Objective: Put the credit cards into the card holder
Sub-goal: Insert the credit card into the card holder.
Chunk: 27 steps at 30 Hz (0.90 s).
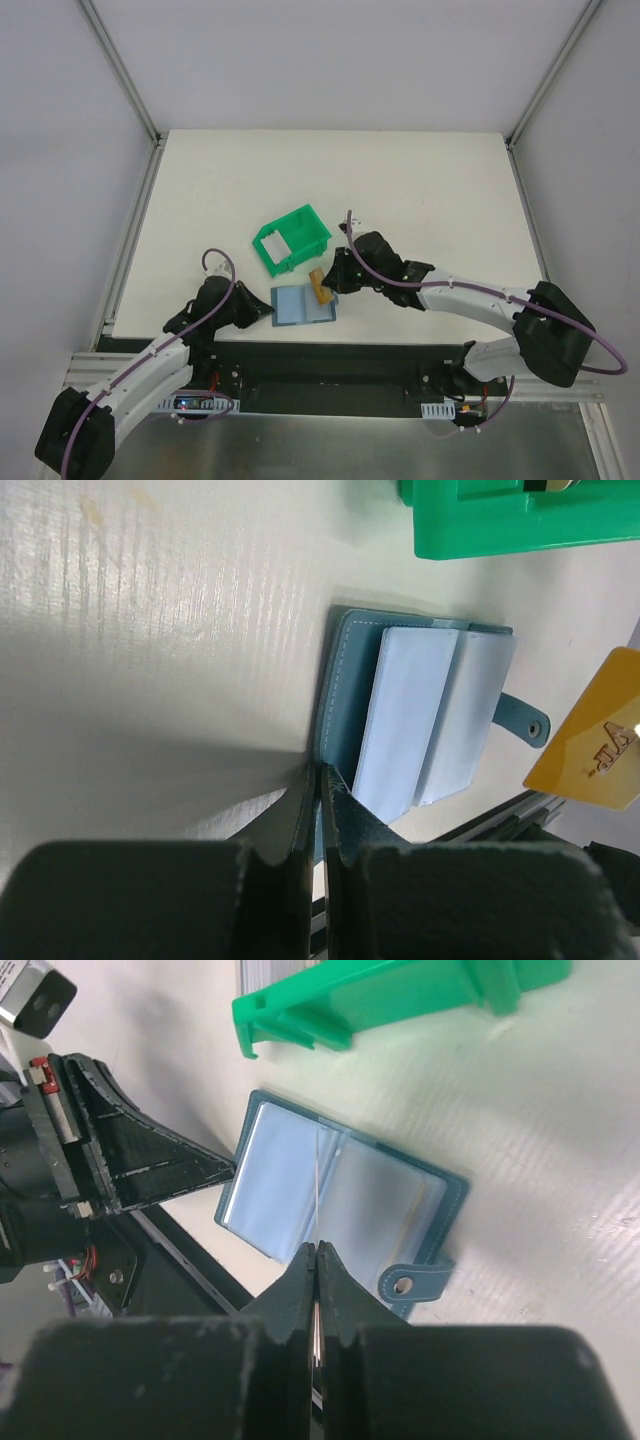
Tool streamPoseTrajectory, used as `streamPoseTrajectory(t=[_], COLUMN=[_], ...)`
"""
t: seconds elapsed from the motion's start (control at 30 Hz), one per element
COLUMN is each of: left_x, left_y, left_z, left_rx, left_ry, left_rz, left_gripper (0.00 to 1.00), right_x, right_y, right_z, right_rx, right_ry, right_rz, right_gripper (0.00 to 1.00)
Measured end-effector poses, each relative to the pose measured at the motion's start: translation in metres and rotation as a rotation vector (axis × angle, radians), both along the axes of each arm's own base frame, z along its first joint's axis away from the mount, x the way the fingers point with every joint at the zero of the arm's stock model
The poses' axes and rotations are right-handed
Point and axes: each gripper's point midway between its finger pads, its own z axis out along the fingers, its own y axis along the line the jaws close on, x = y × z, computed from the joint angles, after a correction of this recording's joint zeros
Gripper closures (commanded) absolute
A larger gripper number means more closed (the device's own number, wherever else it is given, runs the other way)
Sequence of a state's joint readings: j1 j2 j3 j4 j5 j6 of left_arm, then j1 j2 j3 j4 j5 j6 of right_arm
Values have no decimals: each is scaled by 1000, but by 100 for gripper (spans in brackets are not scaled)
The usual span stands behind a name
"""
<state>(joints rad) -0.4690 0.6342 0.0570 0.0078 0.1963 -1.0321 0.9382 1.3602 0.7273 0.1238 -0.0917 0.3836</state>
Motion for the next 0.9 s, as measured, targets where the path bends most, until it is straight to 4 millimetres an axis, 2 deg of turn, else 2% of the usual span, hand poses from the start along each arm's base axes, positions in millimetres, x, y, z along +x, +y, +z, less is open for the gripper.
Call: streamPoseTrajectory(t=[0.2, 0.33, 0.43, 0.63, 0.73, 0.9], left_x=[3, 7, 10, 14, 14, 13], left_y=[2, 5, 8, 13, 14, 14], left_z=[-1, -1, -1, 3, 7, 9], left_rx=[14, 30, 47, 67, 69, 64], left_ry=[-9, -22, -37, -79, -106, -118], left_rz=[10, 28, 38, 55, 46, 43], left_gripper=[100, 100, 100, 100, 100, 100], right_x=[14, 27, 36, 40, 43, 38], right_y=[-11, -13, -11, -4, 2, 12], right_z=[0, 10, 20, 32, 44, 51], right_rx=[-30, -9, 25, 90, 135, 184], right_ry=[-8, 0, 5, 35, 43, 54], right_rz=[-64, -120, -151, -193, -217, -217], right_gripper=[99, 100, 100, 100, 100, 100])
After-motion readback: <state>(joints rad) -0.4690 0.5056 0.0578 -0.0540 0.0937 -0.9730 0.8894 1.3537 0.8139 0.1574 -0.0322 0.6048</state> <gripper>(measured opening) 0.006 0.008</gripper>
